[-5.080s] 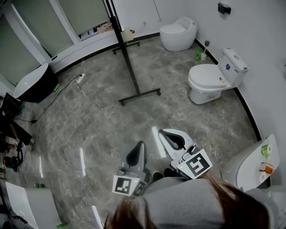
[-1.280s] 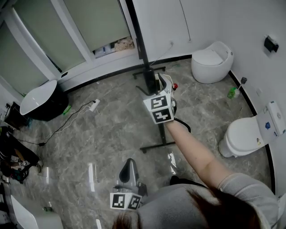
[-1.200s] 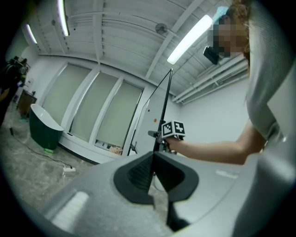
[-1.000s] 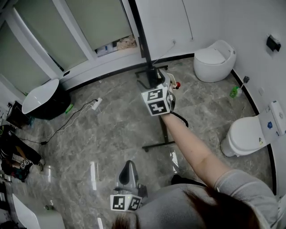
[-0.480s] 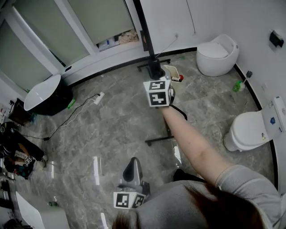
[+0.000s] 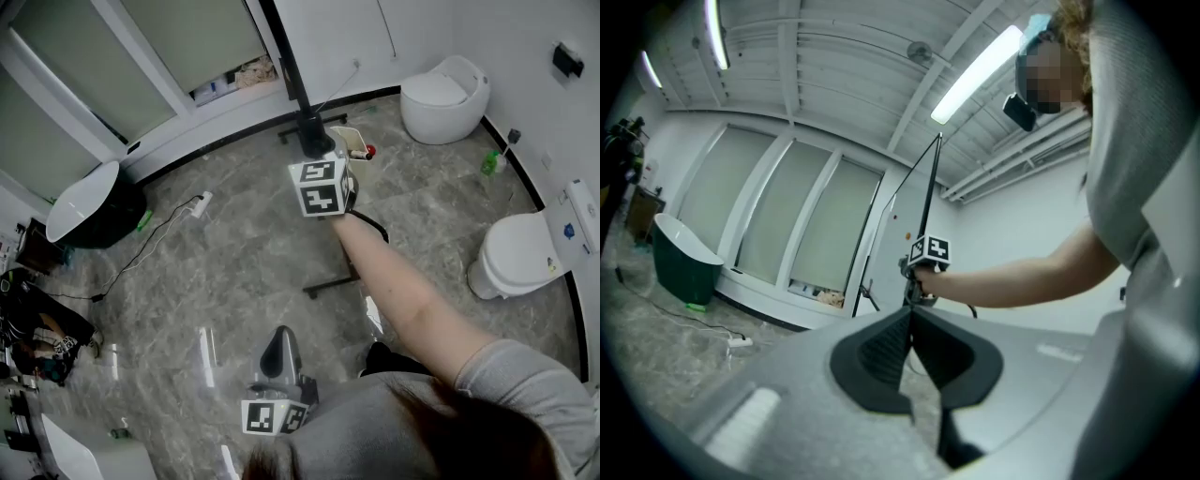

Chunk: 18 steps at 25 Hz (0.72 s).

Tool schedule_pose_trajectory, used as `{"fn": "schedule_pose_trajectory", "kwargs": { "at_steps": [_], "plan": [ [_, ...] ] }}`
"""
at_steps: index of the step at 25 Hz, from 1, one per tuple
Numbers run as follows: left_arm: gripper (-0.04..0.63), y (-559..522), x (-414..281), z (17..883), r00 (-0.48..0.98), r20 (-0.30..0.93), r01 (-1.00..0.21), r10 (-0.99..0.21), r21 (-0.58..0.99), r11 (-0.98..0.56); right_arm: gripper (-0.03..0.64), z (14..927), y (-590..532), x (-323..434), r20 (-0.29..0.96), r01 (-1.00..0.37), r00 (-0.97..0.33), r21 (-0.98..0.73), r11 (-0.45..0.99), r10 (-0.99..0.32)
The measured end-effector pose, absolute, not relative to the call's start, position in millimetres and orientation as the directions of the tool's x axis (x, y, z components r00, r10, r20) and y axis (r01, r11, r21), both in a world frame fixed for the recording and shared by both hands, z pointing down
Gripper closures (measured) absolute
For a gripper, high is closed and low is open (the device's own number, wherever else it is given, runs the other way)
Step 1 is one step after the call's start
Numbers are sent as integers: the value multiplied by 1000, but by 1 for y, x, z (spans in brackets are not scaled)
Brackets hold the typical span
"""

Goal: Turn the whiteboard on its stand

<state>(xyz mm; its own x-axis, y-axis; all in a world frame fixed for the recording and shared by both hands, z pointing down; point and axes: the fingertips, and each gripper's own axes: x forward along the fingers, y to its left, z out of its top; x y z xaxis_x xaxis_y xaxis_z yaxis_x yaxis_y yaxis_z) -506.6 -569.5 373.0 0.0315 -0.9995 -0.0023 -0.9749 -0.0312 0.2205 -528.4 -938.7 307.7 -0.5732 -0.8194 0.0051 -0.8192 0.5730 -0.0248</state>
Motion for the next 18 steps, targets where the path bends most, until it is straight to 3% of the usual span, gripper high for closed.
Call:
{"fn": "schedule_pose_trajectory", "kwargs": {
  "at_steps": [18],
  "plan": [
    [595,-560,-482,373,148,-18,-962,-989,228,-148,488,304,-897,-501,3,-825,-565,-24,565,-825]
  ]
}}
